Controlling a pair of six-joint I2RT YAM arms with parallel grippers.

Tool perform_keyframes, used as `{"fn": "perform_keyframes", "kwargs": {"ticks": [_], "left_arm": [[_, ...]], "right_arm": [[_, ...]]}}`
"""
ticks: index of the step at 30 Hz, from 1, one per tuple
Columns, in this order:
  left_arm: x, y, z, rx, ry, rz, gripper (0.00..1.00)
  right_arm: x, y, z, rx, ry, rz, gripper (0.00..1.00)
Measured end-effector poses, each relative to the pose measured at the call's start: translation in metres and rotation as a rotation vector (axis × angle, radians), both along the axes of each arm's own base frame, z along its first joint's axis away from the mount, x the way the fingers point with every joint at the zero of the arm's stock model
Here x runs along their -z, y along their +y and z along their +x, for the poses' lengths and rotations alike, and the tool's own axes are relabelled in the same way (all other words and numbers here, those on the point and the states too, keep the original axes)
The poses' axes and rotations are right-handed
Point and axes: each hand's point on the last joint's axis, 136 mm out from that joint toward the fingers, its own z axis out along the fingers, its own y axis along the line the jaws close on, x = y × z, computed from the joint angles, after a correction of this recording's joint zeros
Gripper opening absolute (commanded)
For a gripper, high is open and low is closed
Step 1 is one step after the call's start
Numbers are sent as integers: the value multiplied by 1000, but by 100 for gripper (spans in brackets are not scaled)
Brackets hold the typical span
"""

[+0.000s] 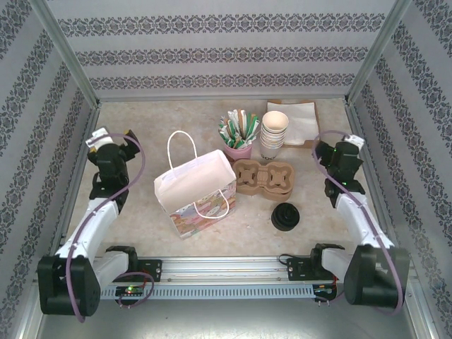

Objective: Pack the takeout coffee

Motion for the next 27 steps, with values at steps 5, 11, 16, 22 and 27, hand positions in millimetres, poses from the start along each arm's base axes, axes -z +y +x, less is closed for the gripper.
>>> {"fn": "perform_keyframes", "kwargs": {"ticks": [5, 11, 16, 22, 27], "left_arm": [[-45, -18, -20, 115, -31, -31, 100], [-92, -65, -33, 390, -67, -75, 100], [-128, -95, -39, 562, -100, -110, 93], [-130, -127, -44, 740, -97, -200, 87], [-126, -138, -44, 797, -80, -269, 84]], "right_arm": [[-9, -16, -31, 127, -35, 119, 98], [-26, 2, -33, 50, -23, 194, 98], [-62, 22, -28, -58, -72, 235, 91], [-116, 69, -17, -225, -92, 244, 72], [-142, 115, 1, -330, -47, 250, 57]]}}
